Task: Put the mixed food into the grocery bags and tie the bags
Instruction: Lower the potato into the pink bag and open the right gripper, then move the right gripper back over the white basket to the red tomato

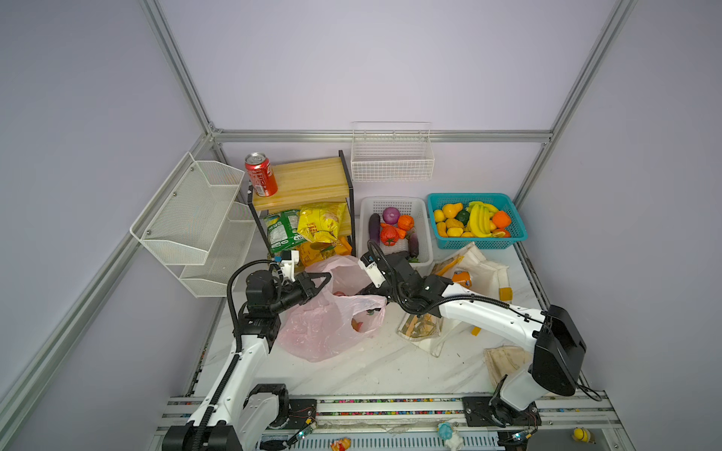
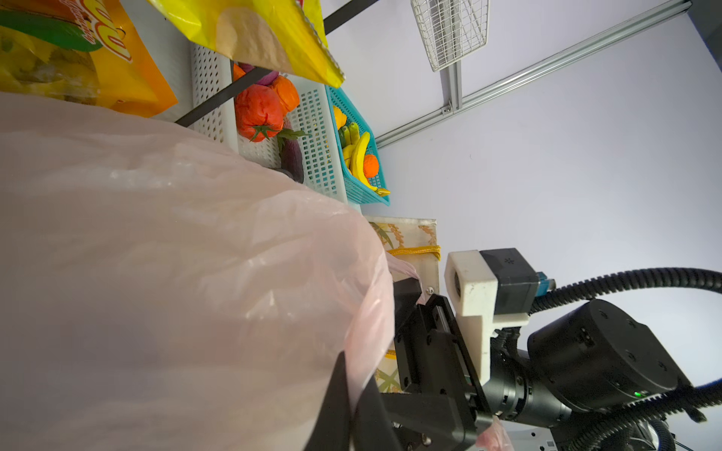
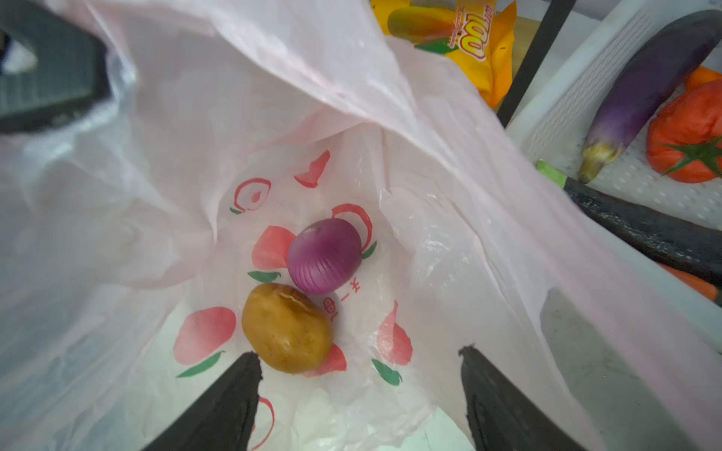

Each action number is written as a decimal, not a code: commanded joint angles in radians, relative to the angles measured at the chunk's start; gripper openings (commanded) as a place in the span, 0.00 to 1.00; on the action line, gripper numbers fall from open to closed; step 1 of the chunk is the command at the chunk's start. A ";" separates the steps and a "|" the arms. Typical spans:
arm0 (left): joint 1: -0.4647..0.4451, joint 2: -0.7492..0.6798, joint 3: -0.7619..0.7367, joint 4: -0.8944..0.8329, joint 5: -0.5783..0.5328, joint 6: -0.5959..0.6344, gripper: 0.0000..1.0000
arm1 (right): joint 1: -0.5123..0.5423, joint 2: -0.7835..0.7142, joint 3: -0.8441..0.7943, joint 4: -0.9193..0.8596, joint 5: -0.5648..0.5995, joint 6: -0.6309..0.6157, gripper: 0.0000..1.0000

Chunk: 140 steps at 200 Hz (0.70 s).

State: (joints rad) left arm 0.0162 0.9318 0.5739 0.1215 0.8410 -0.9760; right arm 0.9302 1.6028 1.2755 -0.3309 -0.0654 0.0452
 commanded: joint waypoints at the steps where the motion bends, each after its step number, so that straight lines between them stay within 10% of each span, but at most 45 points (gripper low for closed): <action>1: 0.019 -0.019 -0.030 -0.003 0.007 0.020 0.00 | -0.009 -0.046 0.033 -0.151 0.014 -0.127 0.82; 140: 0.024 -0.030 -0.001 -0.108 -0.068 0.099 0.00 | -0.141 -0.095 0.177 -0.193 -0.154 -0.204 0.86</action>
State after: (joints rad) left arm 0.0326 0.9169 0.5739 0.0288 0.7879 -0.9237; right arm 0.8143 1.5108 1.3926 -0.5213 -0.1184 -0.1120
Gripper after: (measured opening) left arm 0.047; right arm 0.856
